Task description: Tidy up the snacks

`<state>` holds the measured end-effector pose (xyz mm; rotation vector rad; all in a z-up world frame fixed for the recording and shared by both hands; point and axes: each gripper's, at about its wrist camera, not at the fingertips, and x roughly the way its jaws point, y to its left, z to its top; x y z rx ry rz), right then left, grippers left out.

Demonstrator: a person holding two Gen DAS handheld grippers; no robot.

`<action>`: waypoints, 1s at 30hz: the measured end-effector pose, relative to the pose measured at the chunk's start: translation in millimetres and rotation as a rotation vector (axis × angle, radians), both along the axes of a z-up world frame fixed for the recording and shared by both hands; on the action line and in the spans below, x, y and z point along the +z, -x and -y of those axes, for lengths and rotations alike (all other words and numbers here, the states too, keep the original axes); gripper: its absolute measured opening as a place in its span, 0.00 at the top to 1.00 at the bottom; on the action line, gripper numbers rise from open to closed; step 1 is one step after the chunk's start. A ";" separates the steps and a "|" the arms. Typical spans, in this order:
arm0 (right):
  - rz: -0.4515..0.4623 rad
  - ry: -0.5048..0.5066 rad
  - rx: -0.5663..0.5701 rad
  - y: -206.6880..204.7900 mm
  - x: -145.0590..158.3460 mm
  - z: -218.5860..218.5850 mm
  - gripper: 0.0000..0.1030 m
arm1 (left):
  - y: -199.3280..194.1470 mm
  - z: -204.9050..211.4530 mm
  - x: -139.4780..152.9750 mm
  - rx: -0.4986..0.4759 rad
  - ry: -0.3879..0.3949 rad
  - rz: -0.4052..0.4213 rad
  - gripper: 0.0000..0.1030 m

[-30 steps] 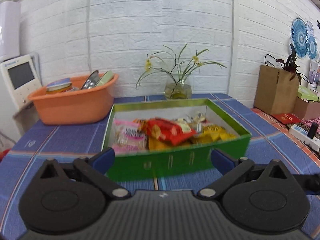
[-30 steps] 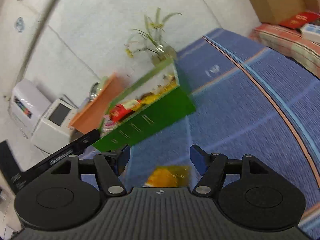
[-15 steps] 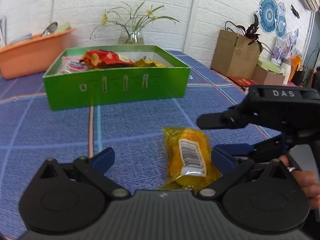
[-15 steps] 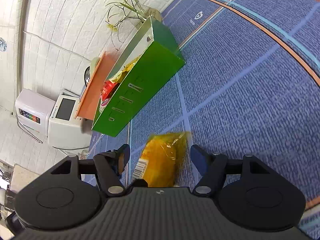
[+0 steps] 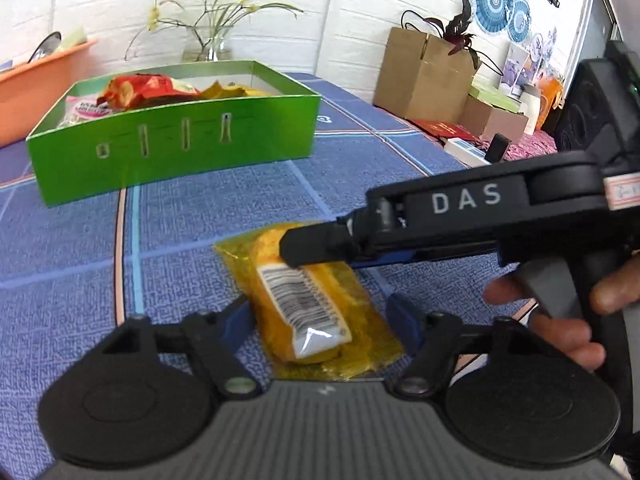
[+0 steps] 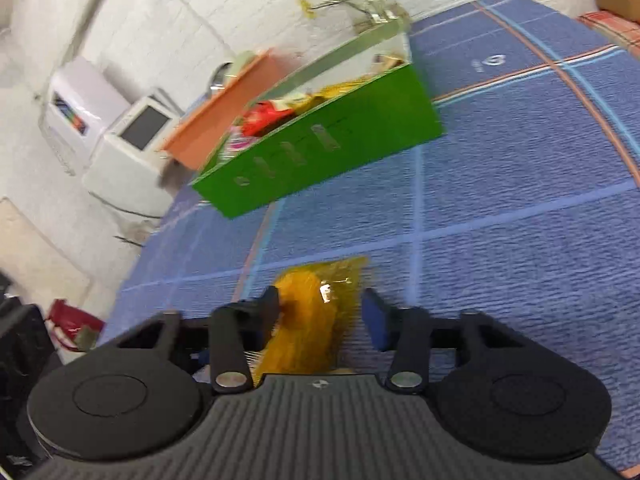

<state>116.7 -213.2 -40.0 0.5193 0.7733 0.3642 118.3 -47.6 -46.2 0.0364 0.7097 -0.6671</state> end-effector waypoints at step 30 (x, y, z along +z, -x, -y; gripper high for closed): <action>0.474 -0.023 0.097 -72.0 92.3 -29.0 0.46 | -72.8 -23.9 111.3 0.248 0.075 0.280 0.68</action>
